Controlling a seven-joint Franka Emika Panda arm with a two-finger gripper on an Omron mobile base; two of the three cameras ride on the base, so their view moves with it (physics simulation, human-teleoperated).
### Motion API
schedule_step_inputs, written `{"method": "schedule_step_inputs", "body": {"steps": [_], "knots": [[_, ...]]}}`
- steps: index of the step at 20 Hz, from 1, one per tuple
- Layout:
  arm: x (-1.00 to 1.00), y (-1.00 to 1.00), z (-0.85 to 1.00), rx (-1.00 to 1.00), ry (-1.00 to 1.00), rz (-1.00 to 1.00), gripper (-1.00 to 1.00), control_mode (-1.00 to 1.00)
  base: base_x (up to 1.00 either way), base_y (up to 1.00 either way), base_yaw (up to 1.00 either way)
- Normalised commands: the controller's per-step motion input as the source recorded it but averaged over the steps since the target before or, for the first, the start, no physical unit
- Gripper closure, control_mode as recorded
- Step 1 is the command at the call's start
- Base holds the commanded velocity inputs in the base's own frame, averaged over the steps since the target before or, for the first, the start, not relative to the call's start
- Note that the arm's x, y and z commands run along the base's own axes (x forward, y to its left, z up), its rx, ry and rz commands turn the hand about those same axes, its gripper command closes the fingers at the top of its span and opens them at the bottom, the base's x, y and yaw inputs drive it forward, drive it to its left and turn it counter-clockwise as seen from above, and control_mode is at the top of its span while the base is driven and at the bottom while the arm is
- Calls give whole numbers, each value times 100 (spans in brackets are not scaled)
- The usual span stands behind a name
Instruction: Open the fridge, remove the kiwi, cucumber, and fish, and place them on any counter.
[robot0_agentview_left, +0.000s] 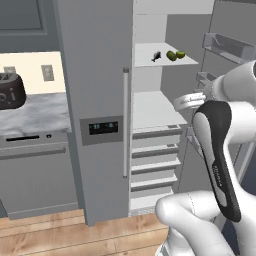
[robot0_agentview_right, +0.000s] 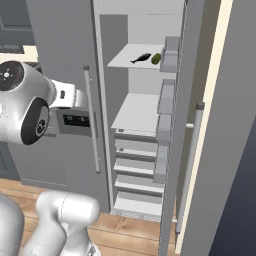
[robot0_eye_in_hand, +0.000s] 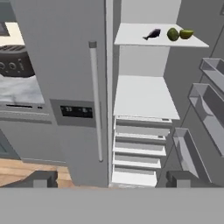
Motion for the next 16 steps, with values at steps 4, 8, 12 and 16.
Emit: {"method": "schedule_step_inputs", "body": {"steps": [4, 8, 12, 16], "knots": [[-14, 0, 0, 0, 5, 0, -100, -100, 0, 0, 0], [-10, 0, 0, 0, 5, 0, -100, -100, 0, 0, 0], [-8, 0, 0, 0, 7, 0, -100, -100, 0, 0, 0], [-7, 0, 0, 0, 7, 0, -100, -100, 0, 0, 0]]}}
